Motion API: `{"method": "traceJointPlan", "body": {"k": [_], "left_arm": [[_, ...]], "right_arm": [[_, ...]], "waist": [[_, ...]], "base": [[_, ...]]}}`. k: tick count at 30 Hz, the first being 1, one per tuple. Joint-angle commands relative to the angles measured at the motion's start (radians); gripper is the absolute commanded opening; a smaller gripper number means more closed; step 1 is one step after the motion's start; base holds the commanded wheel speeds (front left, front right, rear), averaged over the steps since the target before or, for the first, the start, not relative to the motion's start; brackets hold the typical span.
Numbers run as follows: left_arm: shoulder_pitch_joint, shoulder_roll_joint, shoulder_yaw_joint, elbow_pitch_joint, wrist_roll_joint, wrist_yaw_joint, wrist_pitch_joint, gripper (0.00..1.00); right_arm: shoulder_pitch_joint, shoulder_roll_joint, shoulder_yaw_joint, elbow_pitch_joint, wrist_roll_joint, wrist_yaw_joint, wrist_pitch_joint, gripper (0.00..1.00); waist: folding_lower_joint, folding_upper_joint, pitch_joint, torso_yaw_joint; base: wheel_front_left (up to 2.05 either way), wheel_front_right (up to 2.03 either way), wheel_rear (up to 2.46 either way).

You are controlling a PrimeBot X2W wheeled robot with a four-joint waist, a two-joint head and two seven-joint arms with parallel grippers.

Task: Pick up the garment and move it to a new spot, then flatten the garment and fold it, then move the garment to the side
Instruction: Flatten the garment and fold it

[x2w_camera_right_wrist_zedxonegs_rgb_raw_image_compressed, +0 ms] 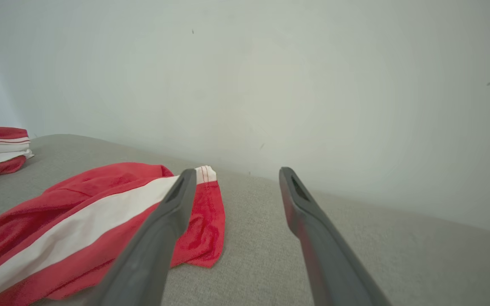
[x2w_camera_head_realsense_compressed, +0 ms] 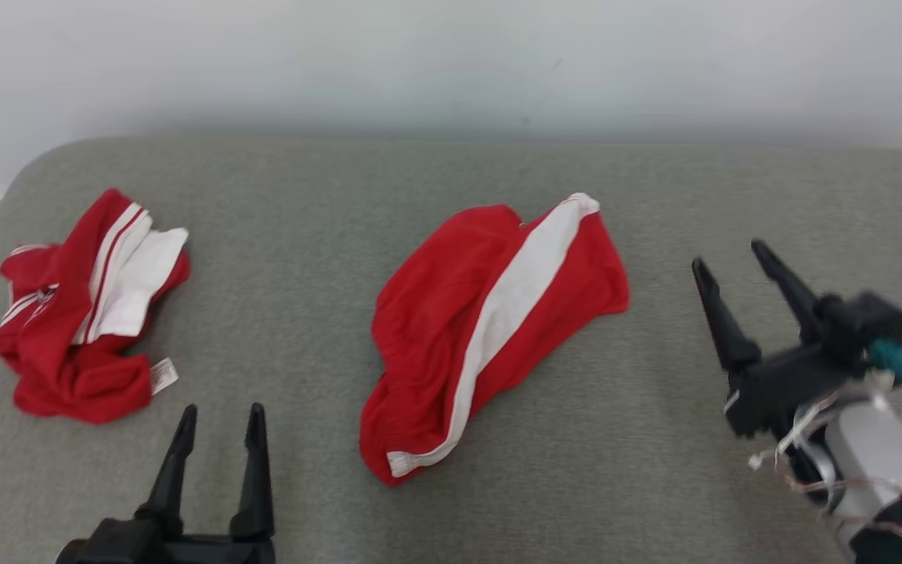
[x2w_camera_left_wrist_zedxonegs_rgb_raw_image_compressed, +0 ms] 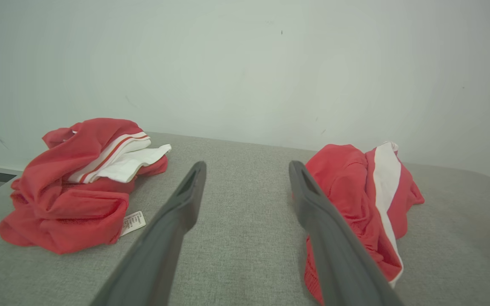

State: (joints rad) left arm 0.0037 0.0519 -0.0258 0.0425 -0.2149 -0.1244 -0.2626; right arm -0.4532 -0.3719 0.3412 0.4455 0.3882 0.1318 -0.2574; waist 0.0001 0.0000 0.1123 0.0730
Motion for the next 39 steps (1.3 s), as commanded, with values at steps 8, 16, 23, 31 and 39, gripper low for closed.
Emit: {"method": "traceJointPlan", "body": {"k": [8, 16, 23, 31, 39], "left_arm": [[-0.079, -0.002, -0.107, 0.014, -0.051, 0.012, -0.003, 1.00], [-0.125, -0.002, -0.188, 0.024, -0.098, 0.032, -0.003, 1.00], [-0.135, -0.002, -0.215, 0.022, -0.123, 0.052, -0.003, 1.00], [-0.131, -0.002, -0.190, 0.021, -0.118, 0.063, -0.003, 1.00], [-0.105, -0.001, -0.148, 0.034, -0.096, 0.049, -0.003, 1.00]], "right_arm": [[-0.278, -0.096, 0.168, 0.218, 0.078, -0.002, 0.041, 1.00], [-0.432, -0.134, 0.313, 0.375, 0.195, -0.002, 0.095, 1.00], [-0.501, -0.154, 0.411, 0.468, 0.319, -0.002, 0.204, 1.00], [-0.522, -0.170, 0.480, 0.455, 0.477, -0.002, 0.268, 0.00], [-0.453, -0.183, 0.536, 0.389, 0.535, -0.002, 0.060, 0.00]], "waist": [[-0.0001, 0.0000, 0.115, 0.172], [-0.0001, 0.0000, 0.157, 0.261], [-0.0001, 0.0000, 0.186, 0.299], [-0.0001, 0.0000, 0.175, 0.264], [-0.0001, 0.0000, 0.110, 0.185]], "base": [[0.00, 0.00, 0.00], [0.00, 0.00, 0.00], [0.00, 0.00, 0.00], [0.00, 0.00, 0.00], [0.00, 0.00, 0.00]]}}
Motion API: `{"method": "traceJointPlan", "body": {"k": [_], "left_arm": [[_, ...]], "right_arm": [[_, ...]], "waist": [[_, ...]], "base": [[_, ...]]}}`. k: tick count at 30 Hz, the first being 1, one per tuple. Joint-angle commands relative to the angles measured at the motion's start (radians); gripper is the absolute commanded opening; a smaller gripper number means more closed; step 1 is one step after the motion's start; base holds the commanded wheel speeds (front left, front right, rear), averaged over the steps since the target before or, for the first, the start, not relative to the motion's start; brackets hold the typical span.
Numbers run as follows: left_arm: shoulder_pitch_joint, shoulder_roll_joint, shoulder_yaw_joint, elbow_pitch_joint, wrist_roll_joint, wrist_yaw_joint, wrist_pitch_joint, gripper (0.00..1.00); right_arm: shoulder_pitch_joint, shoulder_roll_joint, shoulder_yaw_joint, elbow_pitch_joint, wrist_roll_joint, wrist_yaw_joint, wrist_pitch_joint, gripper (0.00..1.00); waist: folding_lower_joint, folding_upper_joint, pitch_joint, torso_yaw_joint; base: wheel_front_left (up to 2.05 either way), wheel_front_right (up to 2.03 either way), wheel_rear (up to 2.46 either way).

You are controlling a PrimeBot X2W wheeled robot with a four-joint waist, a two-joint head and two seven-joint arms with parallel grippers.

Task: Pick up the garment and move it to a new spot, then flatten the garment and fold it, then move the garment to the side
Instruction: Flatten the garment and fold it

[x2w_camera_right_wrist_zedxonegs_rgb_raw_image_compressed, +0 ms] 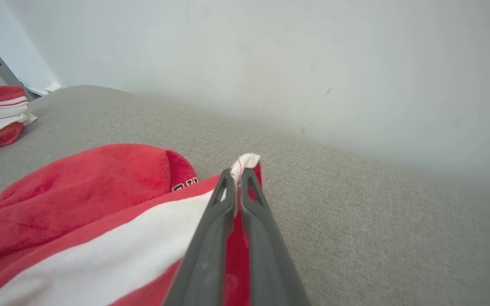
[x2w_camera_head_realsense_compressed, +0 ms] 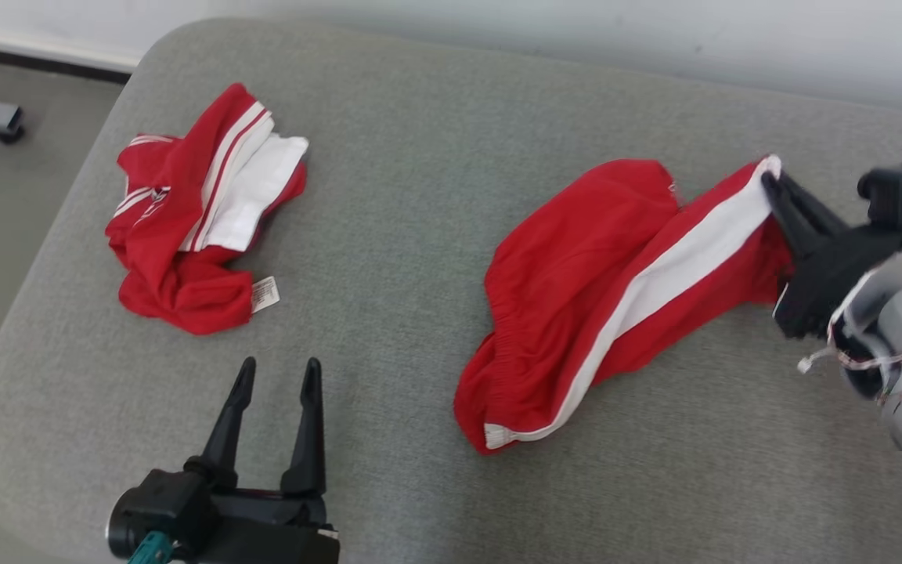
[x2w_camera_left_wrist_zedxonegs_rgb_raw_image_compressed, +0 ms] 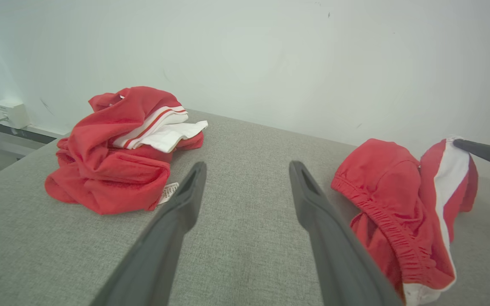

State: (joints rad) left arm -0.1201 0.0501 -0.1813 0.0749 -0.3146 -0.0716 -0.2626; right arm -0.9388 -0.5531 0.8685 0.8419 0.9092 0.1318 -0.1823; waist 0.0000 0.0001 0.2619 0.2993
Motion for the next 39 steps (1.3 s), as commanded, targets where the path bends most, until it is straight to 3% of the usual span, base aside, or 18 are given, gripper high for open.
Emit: {"method": "traceJointPlan", "body": {"k": [1, 7, 13, 18, 25, 26, 27, 28, 39], "left_arm": [[0.027, 0.001, 0.017, 0.004, 0.007, -0.006, -0.003, 1.00], [0.068, 0.000, 0.054, 0.014, 0.030, -0.015, -0.003, 1.00], [0.102, 0.000, 0.094, 0.013, 0.052, -0.025, -0.003, 1.00], [0.096, 0.000, 0.104, 0.018, 0.061, -0.036, -0.003, 1.00], [0.092, 0.001, 0.108, 0.028, 0.069, -0.043, -0.003, 1.00], [0.096, 0.001, 0.108, 0.029, 0.070, -0.044, -0.003, 1.00], [0.100, 0.000, 0.108, 0.029, 0.072, -0.045, -0.003, 1.00], [0.106, 0.000, 0.109, 0.030, 0.075, -0.047, -0.003, 1.00], [0.142, 0.000, 0.148, 0.018, 0.106, -0.054, -0.003, 1.00]], "right_arm": [[0.048, -0.001, 0.014, -0.020, 0.015, -0.002, -0.037, 0.00], [0.160, -0.011, -0.012, -0.114, 0.022, -0.002, -0.083, 0.00], [0.372, -0.006, -0.231, -0.303, -0.073, -0.002, -0.082, 0.00], [0.570, 0.042, -0.389, -0.421, -0.145, -0.002, -0.082, 0.00], [0.761, 0.137, -0.526, -0.497, -0.225, -0.002, -0.082, 0.00], [0.774, 0.146, -0.537, -0.493, -0.248, -0.002, -0.082, 0.26], [0.780, 0.154, -0.552, -0.492, -0.272, -0.002, -0.082, 0.78], [0.789, 0.164, -0.569, -0.495, -0.299, -0.002, -0.082, 1.00], [0.924, 0.299, -0.767, -0.663, -0.508, -0.002, -0.082, 1.00]], "waist": [[0.0000, -0.0001, -0.051, -0.055], [0.0000, -0.0001, -0.099, -0.128], [0.0000, -0.0001, -0.120, -0.206], [0.0000, -0.0001, -0.123, -0.239], [0.0000, -0.0001, -0.135, -0.258], [0.0000, -0.0001, -0.139, -0.261], [0.0000, -0.0001, -0.143, -0.264], [0.0000, -0.0001, -0.149, -0.267], [0.0000, -0.0001, -0.192, -0.309]], "base": [[0.00, 0.00, 0.00], [0.00, 0.00, 0.00], [0.00, 0.00, 0.00], [0.00, 0.00, 0.00], [0.00, 0.00, 0.00], [0.00, 0.00, 0.00], [0.00, 0.00, 0.00], [0.00, 0.00, 0.00], [0.00, 0.00, 0.00]]}}
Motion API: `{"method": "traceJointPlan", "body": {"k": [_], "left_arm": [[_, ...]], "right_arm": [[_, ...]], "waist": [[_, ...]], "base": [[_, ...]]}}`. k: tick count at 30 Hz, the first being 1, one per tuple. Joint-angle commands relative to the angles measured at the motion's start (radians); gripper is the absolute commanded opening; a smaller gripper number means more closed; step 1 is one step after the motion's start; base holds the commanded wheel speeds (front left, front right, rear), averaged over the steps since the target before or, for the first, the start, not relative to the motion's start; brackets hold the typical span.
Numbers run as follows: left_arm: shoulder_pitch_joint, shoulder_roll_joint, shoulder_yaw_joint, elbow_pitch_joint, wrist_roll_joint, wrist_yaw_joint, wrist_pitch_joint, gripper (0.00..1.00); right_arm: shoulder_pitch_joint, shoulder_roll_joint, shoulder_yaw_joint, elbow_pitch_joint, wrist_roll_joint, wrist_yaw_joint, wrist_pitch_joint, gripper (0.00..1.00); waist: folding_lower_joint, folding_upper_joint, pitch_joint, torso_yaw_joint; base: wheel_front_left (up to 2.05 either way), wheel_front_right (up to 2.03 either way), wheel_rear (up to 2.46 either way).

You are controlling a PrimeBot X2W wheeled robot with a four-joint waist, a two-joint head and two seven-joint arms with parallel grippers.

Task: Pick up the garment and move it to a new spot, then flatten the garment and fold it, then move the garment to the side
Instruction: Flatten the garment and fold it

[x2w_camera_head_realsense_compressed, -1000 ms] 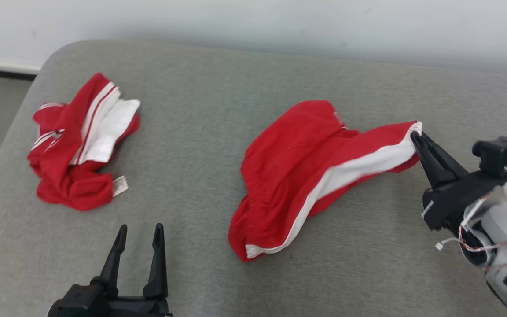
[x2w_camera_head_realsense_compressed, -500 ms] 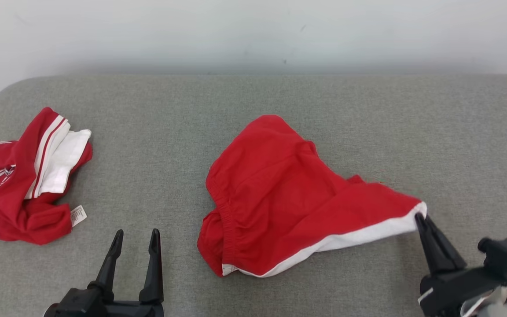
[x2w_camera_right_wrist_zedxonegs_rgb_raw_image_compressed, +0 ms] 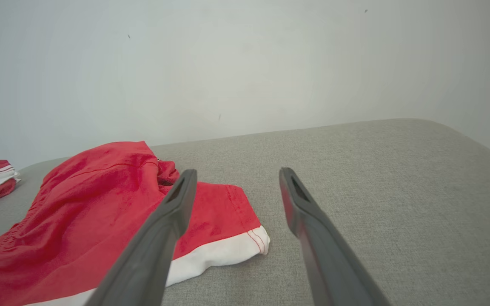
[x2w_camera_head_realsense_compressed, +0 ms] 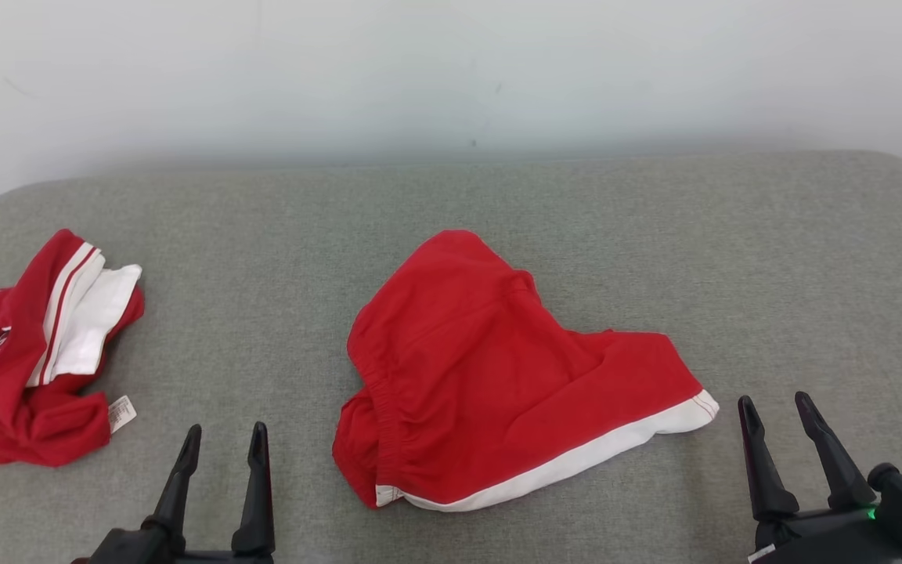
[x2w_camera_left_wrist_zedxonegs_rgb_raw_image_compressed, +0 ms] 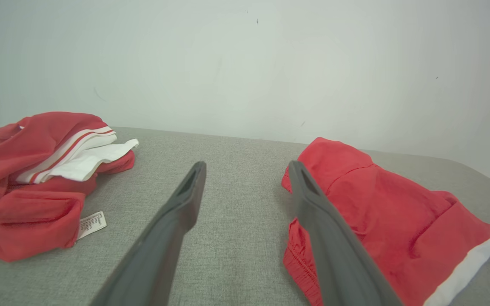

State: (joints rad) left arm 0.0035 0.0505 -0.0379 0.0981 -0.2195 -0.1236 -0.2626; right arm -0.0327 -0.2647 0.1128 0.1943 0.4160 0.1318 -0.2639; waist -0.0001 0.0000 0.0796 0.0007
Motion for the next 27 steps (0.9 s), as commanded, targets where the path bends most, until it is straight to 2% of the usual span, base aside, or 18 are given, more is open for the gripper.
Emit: {"method": "traceJointPlan", "body": {"k": [1, 13, 27], "left_arm": [[0.023, 0.000, 0.011, -0.006, 0.012, -0.003, -0.003, 1.00], [0.087, 0.000, 0.056, -0.031, 0.041, -0.002, -0.003, 1.00], [0.127, 0.000, 0.065, -0.027, 0.071, 0.011, -0.003, 1.00]], "right_arm": [[0.027, 0.018, -0.020, -0.026, -0.023, -0.002, -0.001, 1.00], [0.133, 0.061, -0.068, -0.110, -0.080, -0.002, -0.001, 1.00], [0.177, 0.084, -0.075, -0.094, -0.099, -0.002, -0.001, 1.00]], "waist": [[0.0001, 0.0000, -0.012, -0.014], [0.0001, 0.0000, -0.058, -0.031], [0.0001, 0.0000, -0.071, -0.016]], "base": [[0.00, 0.00, 0.00], [0.00, 0.00, 0.00], [0.00, 0.00, 0.00]]}}
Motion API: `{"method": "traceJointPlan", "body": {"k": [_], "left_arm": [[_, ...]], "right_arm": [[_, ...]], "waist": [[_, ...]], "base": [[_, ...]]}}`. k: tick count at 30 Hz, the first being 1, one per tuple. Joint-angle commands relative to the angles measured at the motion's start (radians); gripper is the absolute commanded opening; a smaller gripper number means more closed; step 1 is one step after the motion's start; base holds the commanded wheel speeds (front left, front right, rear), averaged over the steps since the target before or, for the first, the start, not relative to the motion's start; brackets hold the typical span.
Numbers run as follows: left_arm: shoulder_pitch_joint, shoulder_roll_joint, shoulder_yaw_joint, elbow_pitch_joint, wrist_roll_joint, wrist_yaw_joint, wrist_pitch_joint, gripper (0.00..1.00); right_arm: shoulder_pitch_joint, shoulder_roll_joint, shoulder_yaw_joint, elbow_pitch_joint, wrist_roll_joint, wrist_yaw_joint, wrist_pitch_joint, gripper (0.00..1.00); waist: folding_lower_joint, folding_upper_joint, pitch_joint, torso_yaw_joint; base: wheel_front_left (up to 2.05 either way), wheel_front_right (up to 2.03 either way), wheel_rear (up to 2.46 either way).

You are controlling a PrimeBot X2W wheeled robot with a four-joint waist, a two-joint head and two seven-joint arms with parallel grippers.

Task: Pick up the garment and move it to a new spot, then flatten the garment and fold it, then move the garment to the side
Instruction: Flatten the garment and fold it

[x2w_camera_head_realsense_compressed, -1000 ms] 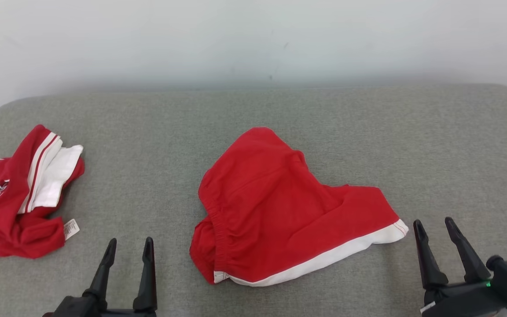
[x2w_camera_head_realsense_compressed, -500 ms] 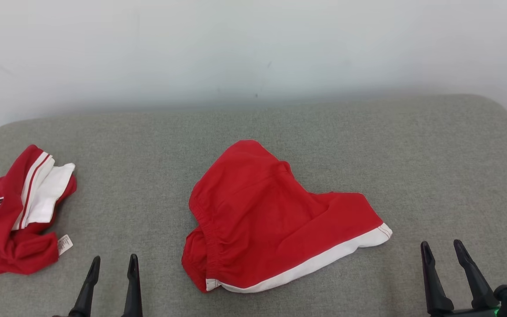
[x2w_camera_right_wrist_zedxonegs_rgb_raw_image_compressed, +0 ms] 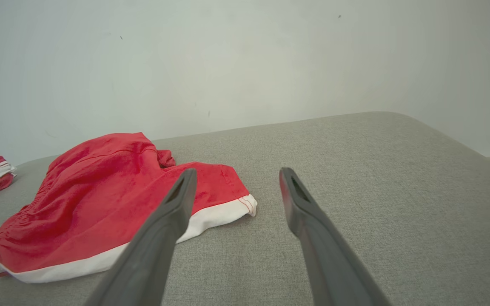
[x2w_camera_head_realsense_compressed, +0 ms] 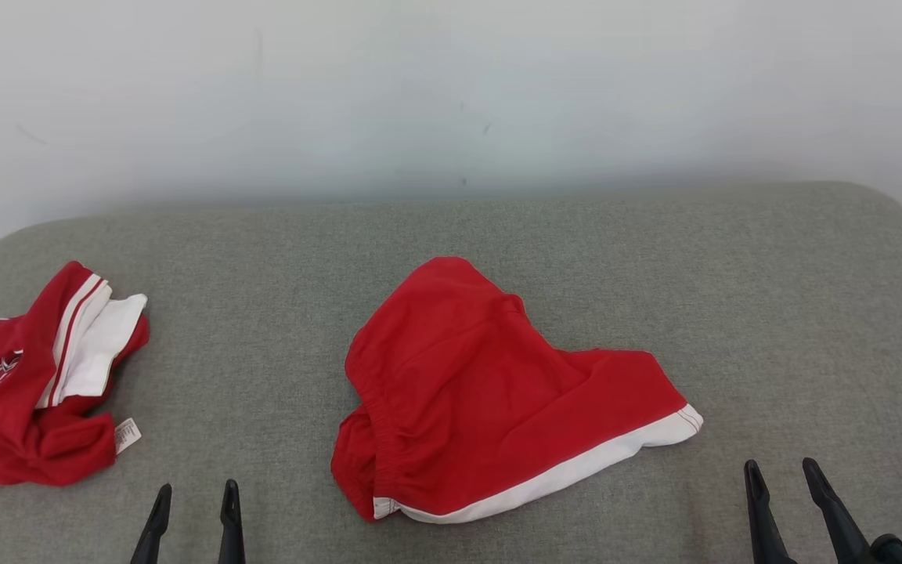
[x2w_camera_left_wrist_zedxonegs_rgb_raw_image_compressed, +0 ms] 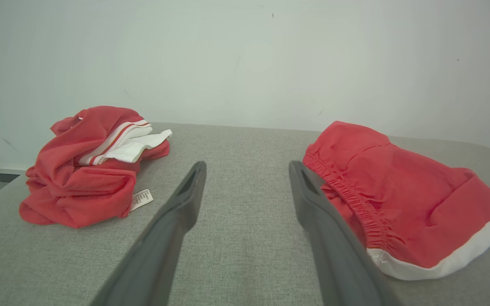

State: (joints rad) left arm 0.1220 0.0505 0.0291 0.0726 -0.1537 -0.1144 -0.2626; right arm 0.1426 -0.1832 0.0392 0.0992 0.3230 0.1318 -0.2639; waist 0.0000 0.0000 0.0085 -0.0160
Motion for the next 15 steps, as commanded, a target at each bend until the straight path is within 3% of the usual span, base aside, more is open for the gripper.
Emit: {"method": "traceJointPlan", "body": {"k": [1, 10, 15], "left_arm": [[0.011, 0.000, -0.003, -0.002, 0.006, 0.003, -0.003, 1.00], [0.013, 0.000, -0.002, -0.008, 0.008, 0.004, -0.003, 1.00], [-0.032, 0.003, -0.066, 0.013, 0.027, -0.008, -0.003, 1.00]], "right_arm": [[0.002, 0.003, -0.001, 0.002, -0.007, -0.002, -0.001, 1.00], [-0.010, 0.001, 0.003, 0.014, -0.014, -0.002, -0.001, 1.00], [-0.046, -0.005, 0.001, 0.038, -0.012, -0.002, -0.001, 1.00]], "waist": [[0.0000, 0.0000, 0.000, 0.001], [0.0000, 0.0000, 0.003, 0.001], [0.0000, 0.0000, 0.028, 0.008]], "base": [[0.00, 0.00, 0.00], [0.00, 0.00, 0.00], [0.00, 0.00, 0.00]]}}
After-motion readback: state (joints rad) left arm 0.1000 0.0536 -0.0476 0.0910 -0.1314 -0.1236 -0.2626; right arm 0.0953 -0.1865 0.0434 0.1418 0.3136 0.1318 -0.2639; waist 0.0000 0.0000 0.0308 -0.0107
